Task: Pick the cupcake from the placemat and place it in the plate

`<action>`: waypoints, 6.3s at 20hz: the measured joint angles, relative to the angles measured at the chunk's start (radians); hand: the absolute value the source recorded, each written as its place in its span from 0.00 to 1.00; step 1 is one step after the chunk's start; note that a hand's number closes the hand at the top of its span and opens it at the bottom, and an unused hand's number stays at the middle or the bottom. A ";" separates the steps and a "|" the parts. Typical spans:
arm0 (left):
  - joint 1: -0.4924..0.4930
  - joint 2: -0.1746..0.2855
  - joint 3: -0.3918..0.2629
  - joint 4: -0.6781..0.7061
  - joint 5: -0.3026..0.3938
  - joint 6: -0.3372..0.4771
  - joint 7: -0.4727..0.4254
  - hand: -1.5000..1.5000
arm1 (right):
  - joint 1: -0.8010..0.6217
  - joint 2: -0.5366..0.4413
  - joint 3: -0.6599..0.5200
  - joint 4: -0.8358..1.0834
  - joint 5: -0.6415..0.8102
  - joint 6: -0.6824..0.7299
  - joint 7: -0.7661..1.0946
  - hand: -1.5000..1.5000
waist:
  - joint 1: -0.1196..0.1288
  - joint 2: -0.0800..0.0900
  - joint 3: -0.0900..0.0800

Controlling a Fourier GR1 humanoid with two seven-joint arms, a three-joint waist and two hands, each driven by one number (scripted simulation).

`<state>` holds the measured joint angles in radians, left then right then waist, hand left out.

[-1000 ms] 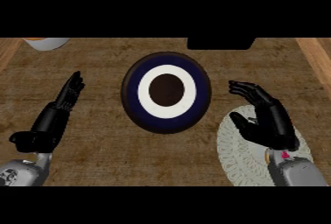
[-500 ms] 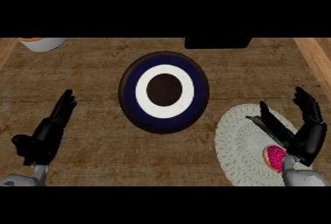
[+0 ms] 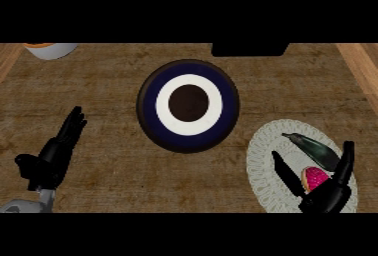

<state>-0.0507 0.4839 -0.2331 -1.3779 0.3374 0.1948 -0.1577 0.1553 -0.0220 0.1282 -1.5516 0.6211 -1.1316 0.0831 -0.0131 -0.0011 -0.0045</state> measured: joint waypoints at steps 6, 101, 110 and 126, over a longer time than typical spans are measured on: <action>0.010 0.004 0.009 -0.003 -0.002 -0.012 -0.005 0.50 | 0.162 0.017 -0.005 -0.073 0.213 0.080 0.245 0.00 | 0.003 0.004 -0.003; -0.014 -0.171 0.172 0.022 -0.207 -0.154 0.033 0.50 | 0.324 -0.130 0.727 -0.500 1.432 0.547 0.966 1.00 | 0.033 0.011 0.003; -0.053 -0.178 0.158 0.035 -0.217 -0.167 0.041 0.50 | 0.028 -0.116 0.682 -0.488 1.172 0.654 0.988 1.00 | 0.066 0.021 0.003; -0.071 -0.189 0.153 0.052 -0.222 -0.185 0.036 0.50 | -0.617 0.011 0.299 0.019 0.787 0.596 1.046 0.00 | 0.090 0.021 0.005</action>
<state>-0.1213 0.2953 -0.0805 -1.3258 0.1153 0.0096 -0.1218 -0.4619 -0.0110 0.4274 -1.5325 1.4081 -0.5354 1.1288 0.0770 0.0194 0.0009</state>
